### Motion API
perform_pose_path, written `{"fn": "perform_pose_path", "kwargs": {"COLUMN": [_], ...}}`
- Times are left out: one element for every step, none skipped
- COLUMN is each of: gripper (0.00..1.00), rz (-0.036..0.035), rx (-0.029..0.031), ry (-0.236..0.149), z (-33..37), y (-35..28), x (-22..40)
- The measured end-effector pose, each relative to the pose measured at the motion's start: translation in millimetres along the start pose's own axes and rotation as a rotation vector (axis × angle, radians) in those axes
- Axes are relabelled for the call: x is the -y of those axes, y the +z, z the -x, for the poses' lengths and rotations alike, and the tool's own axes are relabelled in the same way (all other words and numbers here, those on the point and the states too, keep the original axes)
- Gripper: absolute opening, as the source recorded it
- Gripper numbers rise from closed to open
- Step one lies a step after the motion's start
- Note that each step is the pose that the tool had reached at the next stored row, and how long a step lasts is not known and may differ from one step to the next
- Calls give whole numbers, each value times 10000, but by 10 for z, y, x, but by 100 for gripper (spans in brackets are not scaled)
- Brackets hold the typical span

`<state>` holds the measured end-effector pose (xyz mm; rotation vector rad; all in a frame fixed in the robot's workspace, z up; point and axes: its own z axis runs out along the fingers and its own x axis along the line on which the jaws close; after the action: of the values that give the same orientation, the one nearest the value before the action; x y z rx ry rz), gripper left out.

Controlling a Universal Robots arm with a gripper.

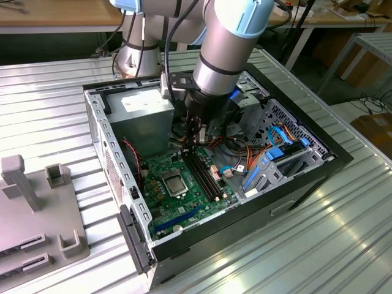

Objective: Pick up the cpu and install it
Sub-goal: 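Install the first cpu locking lever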

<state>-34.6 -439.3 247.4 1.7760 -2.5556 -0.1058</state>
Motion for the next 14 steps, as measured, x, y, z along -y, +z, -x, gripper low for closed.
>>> {"fn": "perform_pose_path", "kwargs": {"gripper": [11,11,11,11,11,11,11,11,11,11,11,11,11,11], "rz": [10,26,47,69,77,79,80,80,81,81,80,81,81,81], "rx": [35,83,142,203,227,234,236,237,237,237,237,237,237,239], "ry": [52,116,141,162,175,180,181,182,183,183,182,183,182,182], "z": [0,-1,-2,-5,-6,-5,-5,-6,-6,-6,-6,-6,-6,-6], "y": [7,13,16,19,20,21,21,21,21,21,21,21,21,21], "x": [0,0,-4,-11,-14,-14,-14,-14,-15,-15,-14,-14,-14,-14]}}
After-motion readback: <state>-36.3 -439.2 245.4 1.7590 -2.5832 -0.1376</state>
